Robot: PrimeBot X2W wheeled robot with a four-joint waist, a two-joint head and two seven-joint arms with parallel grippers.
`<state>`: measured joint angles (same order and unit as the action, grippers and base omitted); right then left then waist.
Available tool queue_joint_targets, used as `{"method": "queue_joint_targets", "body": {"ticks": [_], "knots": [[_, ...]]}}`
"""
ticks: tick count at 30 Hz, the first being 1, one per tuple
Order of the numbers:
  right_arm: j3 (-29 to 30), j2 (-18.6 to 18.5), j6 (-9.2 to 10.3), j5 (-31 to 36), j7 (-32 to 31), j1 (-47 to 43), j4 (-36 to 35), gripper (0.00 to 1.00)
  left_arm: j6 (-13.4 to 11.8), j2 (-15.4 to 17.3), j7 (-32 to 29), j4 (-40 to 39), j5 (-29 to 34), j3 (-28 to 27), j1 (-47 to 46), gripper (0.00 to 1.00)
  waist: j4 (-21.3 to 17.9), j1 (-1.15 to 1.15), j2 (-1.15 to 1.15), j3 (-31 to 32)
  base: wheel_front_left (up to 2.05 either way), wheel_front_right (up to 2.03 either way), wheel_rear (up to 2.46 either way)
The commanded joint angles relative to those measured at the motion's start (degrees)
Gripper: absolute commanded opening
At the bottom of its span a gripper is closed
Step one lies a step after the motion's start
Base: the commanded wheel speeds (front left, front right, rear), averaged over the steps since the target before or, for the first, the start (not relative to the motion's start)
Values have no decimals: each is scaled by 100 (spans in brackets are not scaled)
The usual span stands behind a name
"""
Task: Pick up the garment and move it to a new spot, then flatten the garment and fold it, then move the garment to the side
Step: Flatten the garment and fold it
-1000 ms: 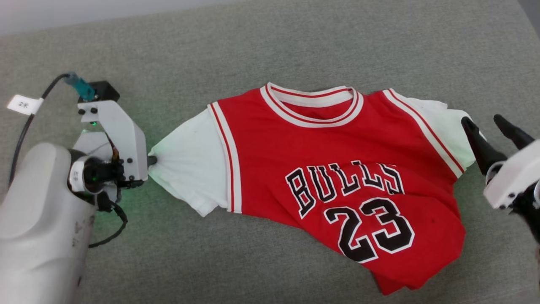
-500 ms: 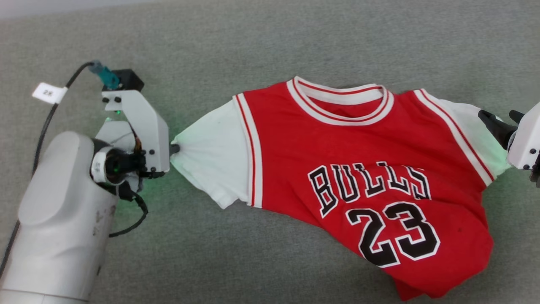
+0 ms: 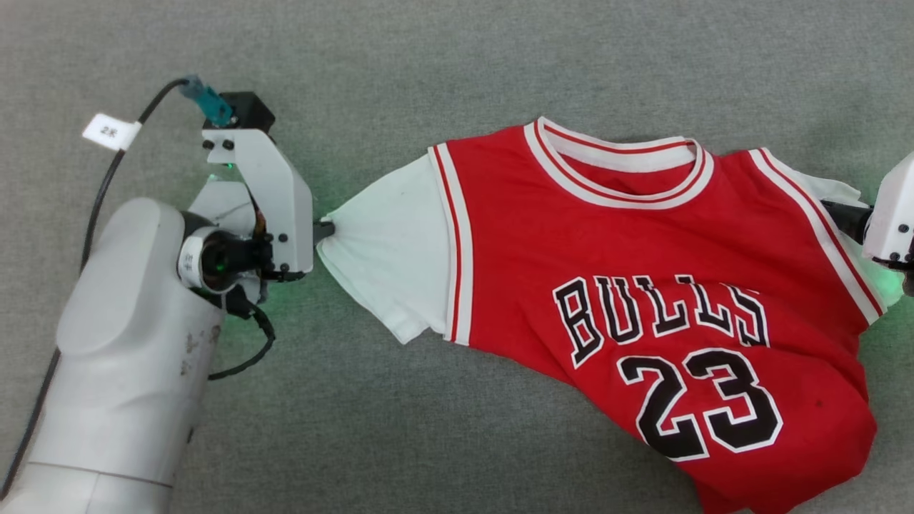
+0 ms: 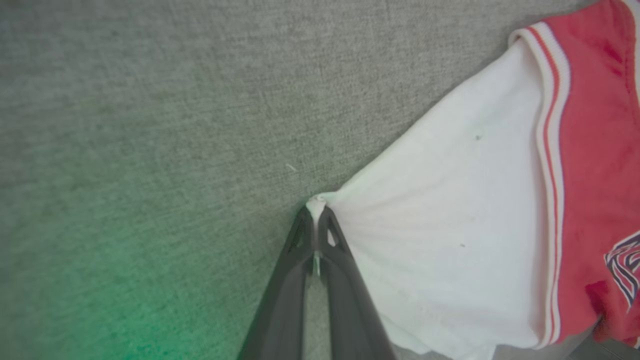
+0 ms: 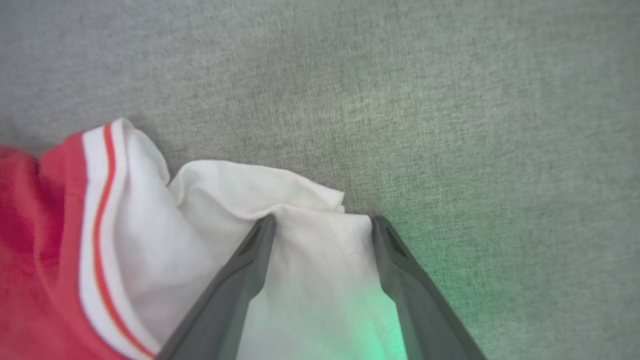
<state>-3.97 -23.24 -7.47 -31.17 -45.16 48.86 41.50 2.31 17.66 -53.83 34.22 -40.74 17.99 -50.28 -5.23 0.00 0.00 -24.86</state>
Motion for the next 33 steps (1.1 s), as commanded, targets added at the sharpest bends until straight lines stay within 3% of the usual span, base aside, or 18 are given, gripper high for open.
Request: {"method": "queue_joint_targets", "body": {"ticks": [1,2,9,20,33], "knots": [[-112,153,-4,-32,-91,-117,171,69,-59,-31,25,380,81,141,362,0,25,0,0,-23,0,0,0],[-167,170,-4,-58,-162,-93,269,2,-39,-34,39,417,75,145,337,0,37,0,0,-28,0,0,0],[-332,121,-4,-287,-66,176,570,0,86,-49,142,663,39,153,150,0,89,0,0,79,0,0,0],[-908,-226,-3,-412,249,688,58,0,163,-46,259,621,-34,50,-671,0,188,0,0,699,0,0,0],[-1535,-81,-3,-12,1384,1894,-333,0,171,-50,1128,808,162,-90,-1988,0,344,0,0,1481,0,0,0]]}}
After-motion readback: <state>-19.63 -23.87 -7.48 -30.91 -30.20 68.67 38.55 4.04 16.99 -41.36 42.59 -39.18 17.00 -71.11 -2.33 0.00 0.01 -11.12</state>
